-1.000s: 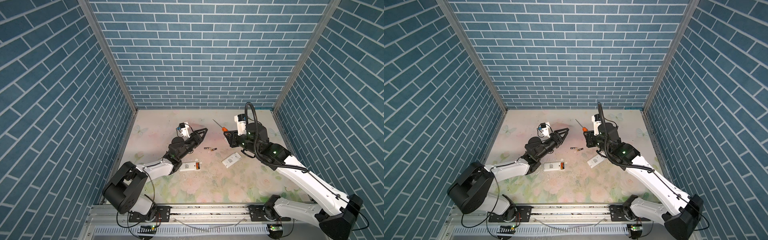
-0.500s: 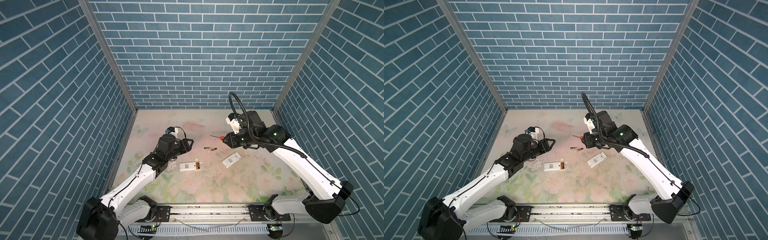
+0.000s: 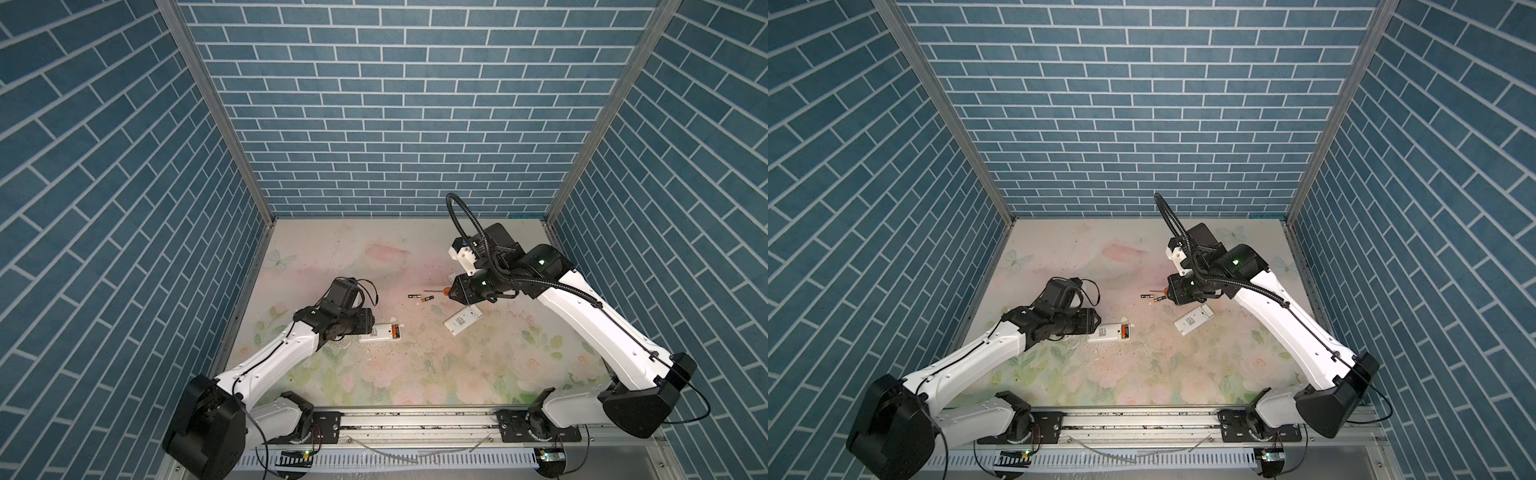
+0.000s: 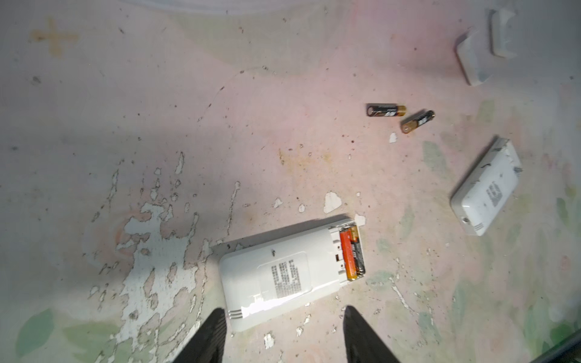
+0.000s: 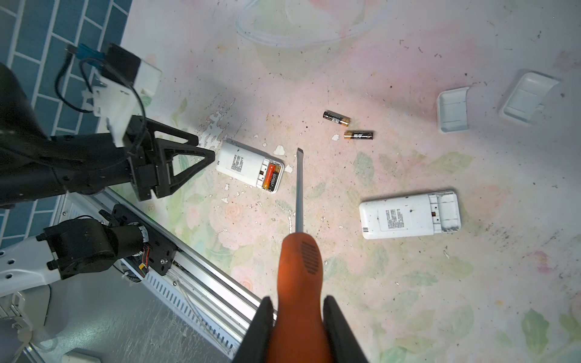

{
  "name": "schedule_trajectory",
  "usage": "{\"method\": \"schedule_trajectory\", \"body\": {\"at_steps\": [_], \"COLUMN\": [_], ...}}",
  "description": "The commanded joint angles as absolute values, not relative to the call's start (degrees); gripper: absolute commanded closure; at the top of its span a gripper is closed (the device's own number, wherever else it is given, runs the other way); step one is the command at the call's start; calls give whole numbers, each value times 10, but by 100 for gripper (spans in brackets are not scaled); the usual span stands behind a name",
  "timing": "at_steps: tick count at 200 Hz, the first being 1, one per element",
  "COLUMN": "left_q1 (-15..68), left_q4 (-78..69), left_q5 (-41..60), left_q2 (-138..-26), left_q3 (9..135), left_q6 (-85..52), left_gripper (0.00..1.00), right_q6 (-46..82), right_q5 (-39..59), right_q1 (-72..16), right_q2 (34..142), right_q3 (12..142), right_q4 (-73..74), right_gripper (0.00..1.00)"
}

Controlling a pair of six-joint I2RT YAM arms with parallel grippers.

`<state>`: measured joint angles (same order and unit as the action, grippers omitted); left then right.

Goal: Unload the batteries from the remote control

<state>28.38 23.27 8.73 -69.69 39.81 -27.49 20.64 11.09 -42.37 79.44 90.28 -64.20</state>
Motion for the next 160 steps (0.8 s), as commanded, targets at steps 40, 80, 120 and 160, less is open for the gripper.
{"method": "schedule_trajectory", "body": {"at_steps": [40,80,120,160], "left_q1": [280,281,281,281], "left_q4": [107,90,73,68], "left_q5": [76,86,93,104], "left_q2": [-801,-833,-853,-840], "left_q3": [384,382,374,355], "left_q6": [-276,-281,-283,-301], "left_gripper": [42,44,44,45], "right_q6": [193,199,200,203], "right_q5": [127,133,134,134], "right_q1": [-426,-426,-425,-425], "right_q2": [763,756,757,755], "right_q3": [888,870,874,872], "right_q4": [-626,-609,-609,-607], "right_gripper": [100,100,100,100]}}
